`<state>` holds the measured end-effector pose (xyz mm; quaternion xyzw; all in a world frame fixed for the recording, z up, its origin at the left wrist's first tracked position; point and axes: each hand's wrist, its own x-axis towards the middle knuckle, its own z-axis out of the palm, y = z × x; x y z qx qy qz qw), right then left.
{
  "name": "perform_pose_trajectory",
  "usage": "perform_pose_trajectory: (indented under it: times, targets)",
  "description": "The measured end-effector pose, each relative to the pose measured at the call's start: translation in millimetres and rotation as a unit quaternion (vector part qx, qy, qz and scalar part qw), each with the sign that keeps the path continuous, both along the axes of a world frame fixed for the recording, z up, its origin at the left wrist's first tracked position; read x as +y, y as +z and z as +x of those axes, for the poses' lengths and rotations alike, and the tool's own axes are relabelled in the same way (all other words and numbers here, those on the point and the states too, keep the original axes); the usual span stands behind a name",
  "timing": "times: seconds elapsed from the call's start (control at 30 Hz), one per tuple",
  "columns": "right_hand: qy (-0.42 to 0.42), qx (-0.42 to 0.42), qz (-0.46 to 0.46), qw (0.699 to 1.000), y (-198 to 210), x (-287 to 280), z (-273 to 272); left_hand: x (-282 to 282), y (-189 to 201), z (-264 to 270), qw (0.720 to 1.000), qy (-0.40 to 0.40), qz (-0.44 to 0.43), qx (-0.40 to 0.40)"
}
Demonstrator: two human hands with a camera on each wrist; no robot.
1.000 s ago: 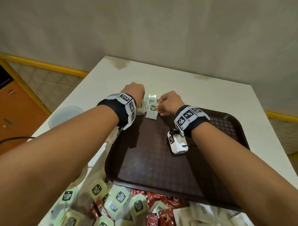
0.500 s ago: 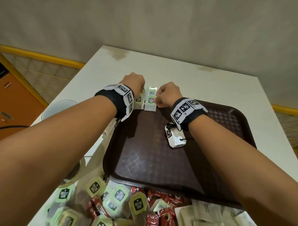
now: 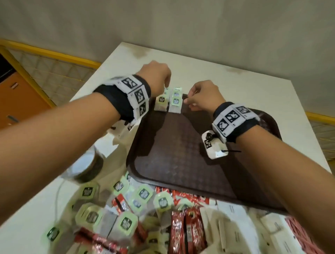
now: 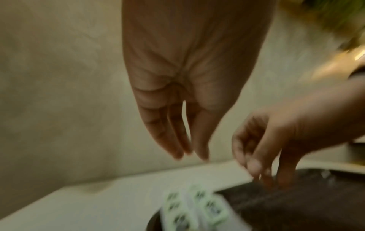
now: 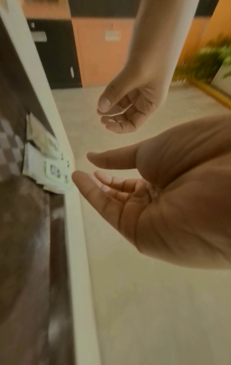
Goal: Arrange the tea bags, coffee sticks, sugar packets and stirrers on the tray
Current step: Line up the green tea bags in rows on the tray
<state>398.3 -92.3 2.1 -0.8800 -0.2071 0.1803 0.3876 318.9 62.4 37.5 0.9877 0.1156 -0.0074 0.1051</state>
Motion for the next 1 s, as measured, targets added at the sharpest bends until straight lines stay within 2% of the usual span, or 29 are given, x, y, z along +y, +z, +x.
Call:
perform_pose_trajectory:
  times: [0.13, 0.2, 0.3, 0.37, 0.43, 0.53, 0.63, 0.7, 0.9, 1.0]
  targets:
    - [0.127, 0.020, -0.010, 0.992, 26.6, -32.2, -60.9, -25.5, 38.0, -64.8, 0.995, -0.091, -0.030, 0.025]
    - [0.202, 0.038, -0.050, 0.977, 30.3, -48.1, -93.8, -39.2, 43.0, -105.2, 0.990, -0.125, -0.047, 0.049]
    - [0.293, 0.056, -0.127, 0.946, 25.6, -66.4, -137.3, -55.9, 28.2, -159.7, 0.979, -0.149, -0.072, 0.116]
    - [0.333, 0.027, -0.163, 0.928, 17.4, -72.3, -159.4, -62.9, 5.9, -185.9, 0.976, -0.144, -0.055, 0.156]
    - [0.346, -0.021, -0.178, 0.921, 8.7, -74.4, -175.7, -67.2, -17.9, -203.2, 0.976, -0.130, -0.045, 0.172]
    - [0.347, -0.068, -0.199, 0.914, -0.7, -75.1, -191.7, -73.4, -42.0, -215.4, 0.983, -0.098, -0.021, 0.154]
    - [0.366, -0.137, -0.264, 0.882, -5.8, -75.2, -204.8, -84.6, -51.0, -219.3, 0.991, -0.044, 0.008, 0.127]
    - [0.374, -0.153, -0.281, 0.871, -6.5, -74.8, -209.0, -92.2, -51.3, -219.8, 0.993, -0.013, 0.008, 0.114]
    - [0.362, -0.127, -0.278, 0.881, -8.0, -73.0, -204.1, -99.7, -51.7, -218.2, 0.994, 0.049, -0.013, 0.102]
    - [0.343, -0.073, -0.212, 0.912, -8.9, -76.4, -198.4, -100.2, -57.2, -219.8, 0.993, 0.066, -0.045, 0.083]
